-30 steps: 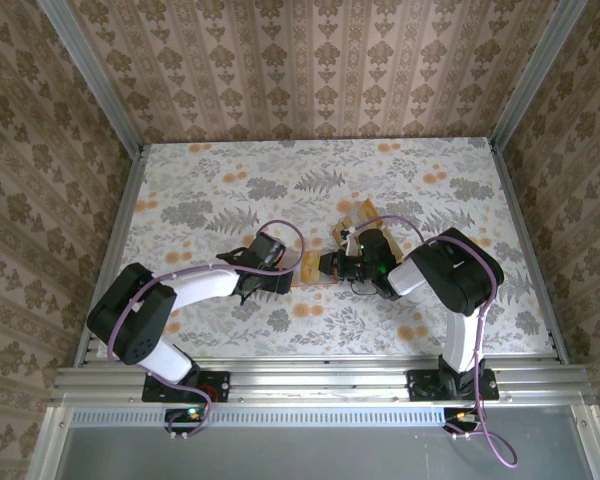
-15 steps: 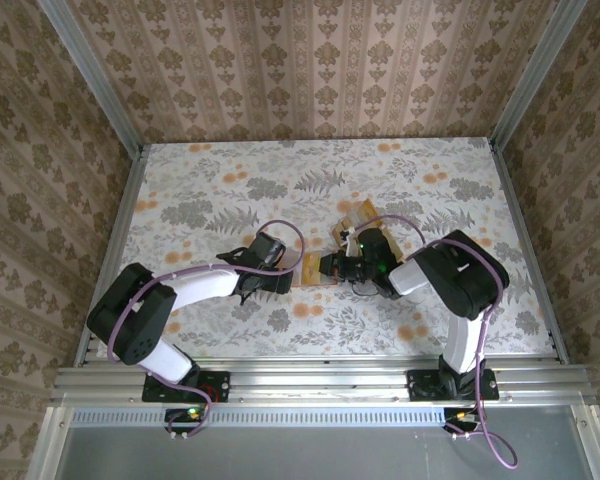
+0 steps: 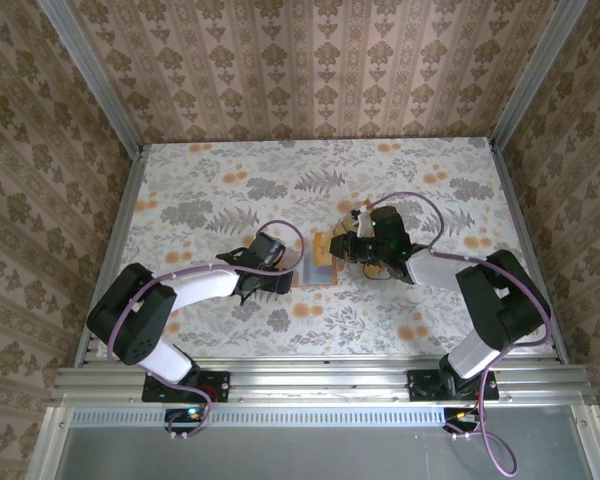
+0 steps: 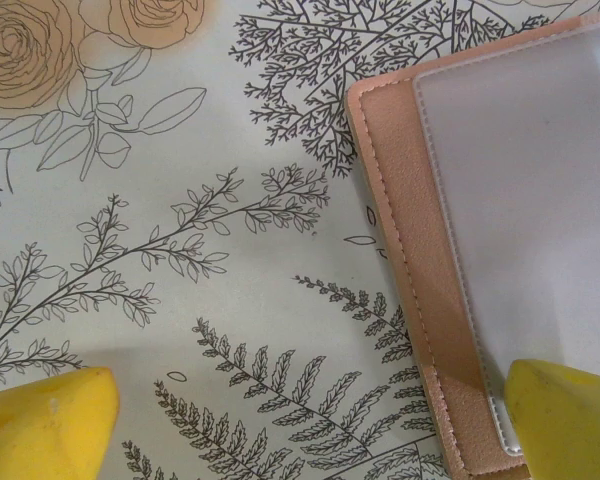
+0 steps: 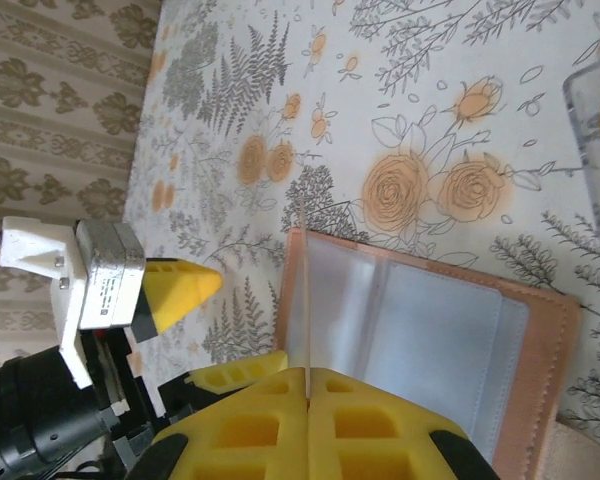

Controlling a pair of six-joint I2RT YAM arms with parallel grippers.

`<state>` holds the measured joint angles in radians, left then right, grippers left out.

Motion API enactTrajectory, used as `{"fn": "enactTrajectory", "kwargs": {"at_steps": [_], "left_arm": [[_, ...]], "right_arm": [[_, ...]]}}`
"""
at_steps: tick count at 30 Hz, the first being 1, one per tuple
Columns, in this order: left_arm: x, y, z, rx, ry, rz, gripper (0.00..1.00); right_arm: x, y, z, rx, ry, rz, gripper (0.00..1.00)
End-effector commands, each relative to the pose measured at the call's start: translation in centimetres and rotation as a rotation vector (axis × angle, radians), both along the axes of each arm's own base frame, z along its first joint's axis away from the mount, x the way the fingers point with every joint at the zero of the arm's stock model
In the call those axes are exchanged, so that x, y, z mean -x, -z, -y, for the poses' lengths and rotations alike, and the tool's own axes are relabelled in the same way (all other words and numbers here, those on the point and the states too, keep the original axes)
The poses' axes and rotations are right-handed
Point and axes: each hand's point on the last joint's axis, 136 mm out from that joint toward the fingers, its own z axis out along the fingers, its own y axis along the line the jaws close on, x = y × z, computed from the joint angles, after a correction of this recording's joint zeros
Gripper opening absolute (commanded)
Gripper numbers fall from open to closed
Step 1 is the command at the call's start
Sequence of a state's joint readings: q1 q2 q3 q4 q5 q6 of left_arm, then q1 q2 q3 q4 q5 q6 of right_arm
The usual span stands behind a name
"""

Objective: Put the credit cards into the card holder
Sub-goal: Move the storage box to the middle-right of the table.

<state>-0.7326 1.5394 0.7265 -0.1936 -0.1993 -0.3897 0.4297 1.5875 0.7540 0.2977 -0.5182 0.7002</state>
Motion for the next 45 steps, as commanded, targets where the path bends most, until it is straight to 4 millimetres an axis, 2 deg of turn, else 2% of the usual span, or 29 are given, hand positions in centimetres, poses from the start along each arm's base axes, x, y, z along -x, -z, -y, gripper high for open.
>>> {"fn": "enactTrajectory", "kwargs": {"at_steps": [1,7,10,16,24,36,45], "left_arm": [[0.2,-0.3,-0.5,0.0,-0.018,0.012,1.0],[0.1,-0.5,-0.4,0.002,-0.015,0.016,1.0],[0.0,-0.6,-0.3,0.005,-0.011,0.018,1.0],[-0.1,-0.5,-0.2,0.008,-0.012,0.017,1.0],[0.0,-0.5,-0.1,0.013,-0.014,0.016,1.0],[0.0,-0.4,-0.1,0.015,-0.012,0.014,1.0],[0.0,-0.4,0.0,0.02,-0.011,0.015,1.0]], "right_arm": [[0.6,1.0,1.6,0.159,0.012,-0.023,0.0],[0.2,2.2,4.2,0.374,0.094,-0.034,0.0],[-0.3,2.2,5.2,0.444,0.118,-0.018,0.0],[-1.6,2.4,5.5,0.503,0.131,-0.004,0.0],[-3.3,3.1,7.5,0.565,0.177,-0.015,0.0],[-3.7,3.1,13.2,0.618,0.281,-0.04,0.0],[-3.4,2.5,20.3,0.601,0.459,-0.088,0.0]]}}
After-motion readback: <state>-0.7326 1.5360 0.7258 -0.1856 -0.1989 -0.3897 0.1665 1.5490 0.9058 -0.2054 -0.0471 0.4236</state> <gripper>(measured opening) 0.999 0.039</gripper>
